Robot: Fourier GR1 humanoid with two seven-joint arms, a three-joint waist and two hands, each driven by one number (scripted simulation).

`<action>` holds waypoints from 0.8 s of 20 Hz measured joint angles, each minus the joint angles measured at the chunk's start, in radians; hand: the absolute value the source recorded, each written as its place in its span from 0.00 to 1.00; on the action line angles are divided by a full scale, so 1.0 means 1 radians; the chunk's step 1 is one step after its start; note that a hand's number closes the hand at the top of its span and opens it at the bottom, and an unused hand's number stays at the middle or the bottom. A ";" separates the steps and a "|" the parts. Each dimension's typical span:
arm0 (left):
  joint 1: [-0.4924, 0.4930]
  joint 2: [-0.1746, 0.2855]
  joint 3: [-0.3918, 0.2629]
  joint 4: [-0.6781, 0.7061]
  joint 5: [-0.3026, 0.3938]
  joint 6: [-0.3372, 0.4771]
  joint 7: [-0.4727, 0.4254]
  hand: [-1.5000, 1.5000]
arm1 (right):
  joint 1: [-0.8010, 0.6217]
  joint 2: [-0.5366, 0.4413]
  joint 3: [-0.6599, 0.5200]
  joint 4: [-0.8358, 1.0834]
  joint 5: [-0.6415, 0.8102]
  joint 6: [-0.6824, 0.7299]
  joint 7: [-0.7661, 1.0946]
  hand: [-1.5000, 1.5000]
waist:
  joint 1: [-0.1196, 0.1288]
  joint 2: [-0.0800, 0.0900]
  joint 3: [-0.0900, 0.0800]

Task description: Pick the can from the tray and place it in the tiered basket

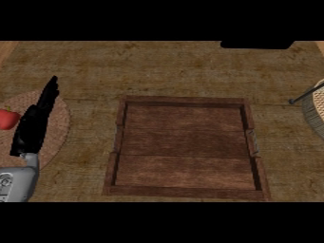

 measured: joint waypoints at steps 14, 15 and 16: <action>0.036 -0.005 0.025 -0.002 -0.008 0.000 -0.008 0.50 | 0.137 -0.042 -0.109 -0.102 -0.127 0.012 -0.113 1.00 | -0.028 -0.023 -0.016; 0.035 -0.005 0.026 -0.006 -0.009 0.001 -0.003 0.50 | 0.157 -0.037 -0.117 -0.119 -0.138 0.008 -0.115 1.00 | -0.031 -0.026 -0.018; 0.042 -0.007 0.024 -0.005 -0.011 0.000 -0.013 0.50 | 0.173 -0.032 -0.126 -0.134 -0.150 0.006 -0.117 1.00 | -0.034 -0.028 -0.019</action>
